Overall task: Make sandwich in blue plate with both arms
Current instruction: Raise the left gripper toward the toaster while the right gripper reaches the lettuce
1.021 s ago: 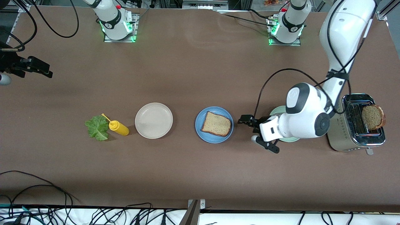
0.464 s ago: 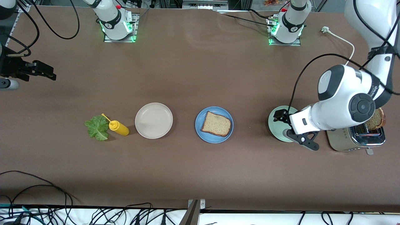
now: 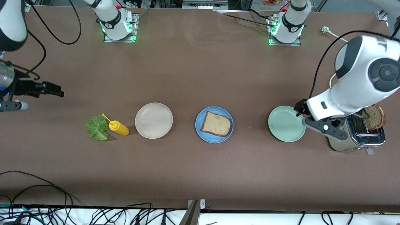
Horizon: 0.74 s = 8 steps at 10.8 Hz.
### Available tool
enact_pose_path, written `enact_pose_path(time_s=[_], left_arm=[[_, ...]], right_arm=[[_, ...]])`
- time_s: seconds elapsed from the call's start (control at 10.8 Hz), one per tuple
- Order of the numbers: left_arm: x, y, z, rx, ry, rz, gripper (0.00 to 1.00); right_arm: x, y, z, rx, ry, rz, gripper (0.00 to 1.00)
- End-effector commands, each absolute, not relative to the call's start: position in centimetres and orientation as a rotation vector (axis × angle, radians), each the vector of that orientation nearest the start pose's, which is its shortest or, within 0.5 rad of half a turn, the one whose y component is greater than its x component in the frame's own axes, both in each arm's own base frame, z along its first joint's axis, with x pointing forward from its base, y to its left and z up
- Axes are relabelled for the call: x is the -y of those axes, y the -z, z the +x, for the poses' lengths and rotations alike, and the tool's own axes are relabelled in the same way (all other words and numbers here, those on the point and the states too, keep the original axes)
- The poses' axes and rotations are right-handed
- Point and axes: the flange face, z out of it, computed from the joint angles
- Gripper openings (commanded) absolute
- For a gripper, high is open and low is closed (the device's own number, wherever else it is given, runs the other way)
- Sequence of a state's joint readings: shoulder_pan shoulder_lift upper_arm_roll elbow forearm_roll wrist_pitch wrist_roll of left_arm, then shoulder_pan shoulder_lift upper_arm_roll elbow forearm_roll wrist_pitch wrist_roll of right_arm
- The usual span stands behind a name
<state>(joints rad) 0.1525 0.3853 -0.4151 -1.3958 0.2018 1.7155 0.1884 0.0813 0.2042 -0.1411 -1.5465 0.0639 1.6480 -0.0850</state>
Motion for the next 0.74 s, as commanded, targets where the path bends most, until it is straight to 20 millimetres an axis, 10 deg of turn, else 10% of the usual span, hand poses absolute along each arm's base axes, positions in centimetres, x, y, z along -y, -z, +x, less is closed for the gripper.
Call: enact_pose_path(time_s=[0.0, 0.37, 0.65], left_arm=[[9.7, -54.8, 62.7, -0.673, -0.011, -2.948, 1.0], [5.0, -58.2, 59.2, -0.469, 0.032, -3.095, 1.0], [5.3, -58.2, 56.4, -0.476, 0.005, -3.08, 1.0]], right_arm=[[2.9, -47.7, 64.7, 0.068, -0.094, -3.098, 1.0], [2.9, -39.9, 68.1, 0.068, -0.037, -3.127, 1.0], [2.4, -34.3, 70.0, 0.083, 0.02, -3.143, 1.0]])
